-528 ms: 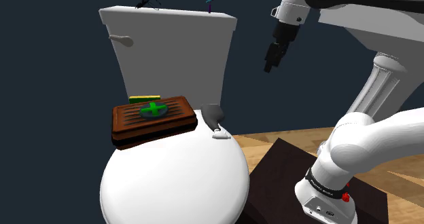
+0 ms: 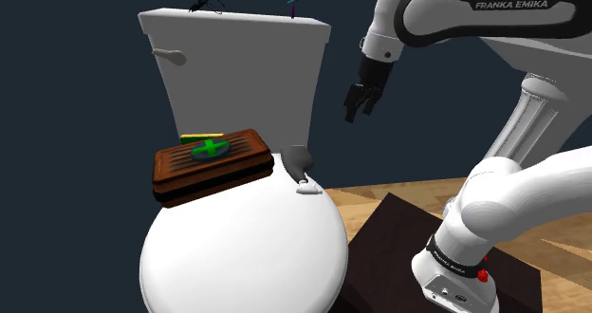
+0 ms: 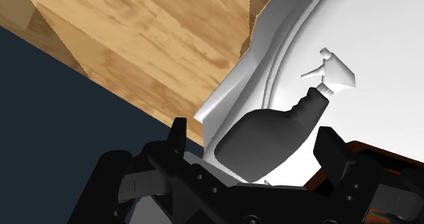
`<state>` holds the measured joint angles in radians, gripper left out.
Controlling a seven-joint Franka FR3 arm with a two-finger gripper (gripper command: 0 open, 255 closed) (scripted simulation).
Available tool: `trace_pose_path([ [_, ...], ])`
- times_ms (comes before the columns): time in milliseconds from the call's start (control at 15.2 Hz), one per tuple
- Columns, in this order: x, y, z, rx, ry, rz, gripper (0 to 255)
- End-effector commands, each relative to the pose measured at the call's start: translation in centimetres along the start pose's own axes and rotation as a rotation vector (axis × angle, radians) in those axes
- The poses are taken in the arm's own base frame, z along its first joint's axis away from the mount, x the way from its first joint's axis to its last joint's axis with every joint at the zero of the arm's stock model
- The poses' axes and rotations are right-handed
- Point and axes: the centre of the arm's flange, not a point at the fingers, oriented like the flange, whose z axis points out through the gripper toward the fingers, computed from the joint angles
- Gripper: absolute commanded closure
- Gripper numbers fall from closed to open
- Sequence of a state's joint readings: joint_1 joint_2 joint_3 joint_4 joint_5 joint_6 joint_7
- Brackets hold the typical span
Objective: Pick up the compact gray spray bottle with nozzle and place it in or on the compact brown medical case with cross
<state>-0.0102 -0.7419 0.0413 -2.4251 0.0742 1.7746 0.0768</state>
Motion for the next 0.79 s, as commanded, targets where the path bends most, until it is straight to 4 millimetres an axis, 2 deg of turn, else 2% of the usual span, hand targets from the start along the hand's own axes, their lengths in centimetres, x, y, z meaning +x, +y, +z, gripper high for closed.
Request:
trace_pose_path([
  [0, 0.5, -1.2, 2.2, 0.011, -0.001, 0.048, 0],
  [726, 5.1, -8.1, 13.6, 0.065, -0.012, 0.295, 0],
])
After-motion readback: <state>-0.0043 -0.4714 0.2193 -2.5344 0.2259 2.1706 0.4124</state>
